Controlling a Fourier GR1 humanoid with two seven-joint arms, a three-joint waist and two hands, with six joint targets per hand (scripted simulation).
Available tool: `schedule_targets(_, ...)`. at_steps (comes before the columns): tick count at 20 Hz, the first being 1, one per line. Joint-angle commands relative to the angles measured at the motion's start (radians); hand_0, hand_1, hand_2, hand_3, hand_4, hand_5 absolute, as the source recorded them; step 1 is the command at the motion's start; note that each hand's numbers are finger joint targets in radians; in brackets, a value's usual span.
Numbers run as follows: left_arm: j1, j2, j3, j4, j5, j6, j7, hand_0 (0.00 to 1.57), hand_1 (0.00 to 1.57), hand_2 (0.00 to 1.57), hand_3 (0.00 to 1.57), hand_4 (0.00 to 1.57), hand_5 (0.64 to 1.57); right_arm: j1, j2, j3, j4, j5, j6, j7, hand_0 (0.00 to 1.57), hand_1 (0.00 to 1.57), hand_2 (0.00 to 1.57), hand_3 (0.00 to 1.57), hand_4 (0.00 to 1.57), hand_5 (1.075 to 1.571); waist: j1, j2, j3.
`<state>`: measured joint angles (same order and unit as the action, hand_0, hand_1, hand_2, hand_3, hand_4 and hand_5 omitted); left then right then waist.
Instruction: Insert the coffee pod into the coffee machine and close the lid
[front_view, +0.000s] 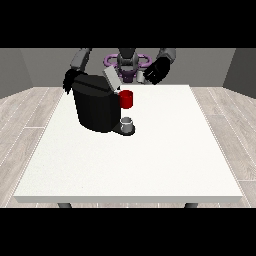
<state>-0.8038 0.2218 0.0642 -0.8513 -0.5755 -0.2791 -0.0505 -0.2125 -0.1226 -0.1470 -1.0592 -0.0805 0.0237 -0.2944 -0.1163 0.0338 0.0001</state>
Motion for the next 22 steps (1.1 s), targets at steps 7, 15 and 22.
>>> schedule_targets(7, -0.141, 0.024, 0.071, 0.022, 0.035, 0.012, 0.063, 1.38, 1.38, 1.41, 1.25, 0.60, 1.571, -0.042, -0.003, 0.021, -0.014, -0.010, 0.055, -0.040, 0.00, 0.00, 0.00, 0.00, 0.12, 1.571, -0.067, 0.102, 0.0000)
schedule_targets(15, -0.249, 0.105, 0.132, 0.056, 0.061, 0.018, 0.060, 1.39, 1.39, 1.44, 1.36, 0.63, 1.571, -0.083, -0.023, 0.027, 0.024, -0.017, 0.143, -0.147, 0.00, 0.00, 0.00, 0.00, 0.16, 1.571, -0.086, 0.215, 0.0003)
schedule_targets(22, -0.323, 0.108, 0.163, 0.090, 0.071, 0.073, 0.100, 1.45, 1.45, 1.48, 1.40, 0.60, 1.571, -0.176, -0.031, 0.003, 0.054, -0.019, 0.112, -0.117, 0.00, 0.00, 0.00, 0.00, 0.23, 1.571, -0.103, 0.277, 0.0003)
